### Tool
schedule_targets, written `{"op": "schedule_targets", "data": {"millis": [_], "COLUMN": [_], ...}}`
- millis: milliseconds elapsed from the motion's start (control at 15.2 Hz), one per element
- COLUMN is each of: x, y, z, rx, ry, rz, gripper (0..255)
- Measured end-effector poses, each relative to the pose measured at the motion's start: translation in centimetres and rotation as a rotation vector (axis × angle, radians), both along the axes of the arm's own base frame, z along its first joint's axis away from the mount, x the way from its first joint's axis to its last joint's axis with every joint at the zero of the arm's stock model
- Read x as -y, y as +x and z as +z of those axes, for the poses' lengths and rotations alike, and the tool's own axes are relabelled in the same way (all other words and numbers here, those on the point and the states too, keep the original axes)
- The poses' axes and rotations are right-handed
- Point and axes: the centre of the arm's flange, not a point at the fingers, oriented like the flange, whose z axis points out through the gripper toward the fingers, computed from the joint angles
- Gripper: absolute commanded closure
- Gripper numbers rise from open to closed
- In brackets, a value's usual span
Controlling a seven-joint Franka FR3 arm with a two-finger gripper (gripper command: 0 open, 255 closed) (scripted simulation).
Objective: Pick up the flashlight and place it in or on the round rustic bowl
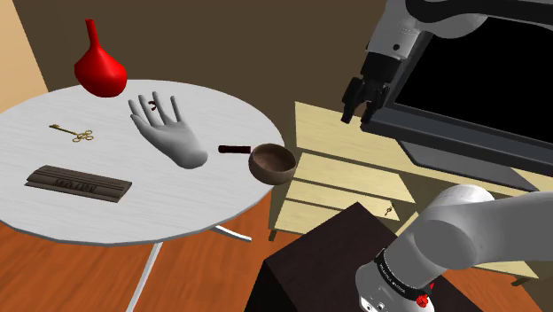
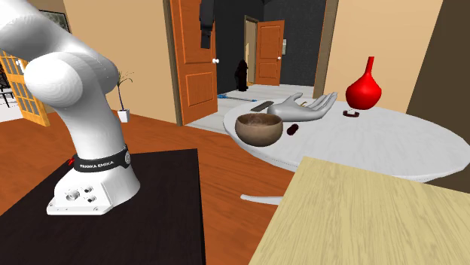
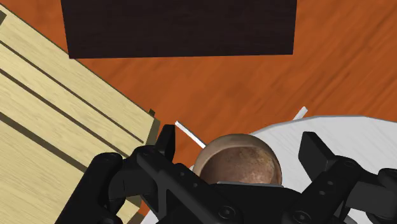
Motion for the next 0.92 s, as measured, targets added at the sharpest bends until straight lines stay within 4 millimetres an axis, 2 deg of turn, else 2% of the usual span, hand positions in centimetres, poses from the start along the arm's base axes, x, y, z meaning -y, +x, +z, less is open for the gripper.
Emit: {"op": "schedule_targets", "data": {"millis": [132, 330, 924], "x": [0.1, 0.4, -0.5], "y": [0.5, 3.2, 13.6], "z": [-0.2, -2.1, -9.2], "rx": [0.0, -0.002, -0.004], "ry": [0.0, 0.002, 0.008], "rz": [0.013, 0.081, 0.325], "gripper": [0, 0, 0]}}
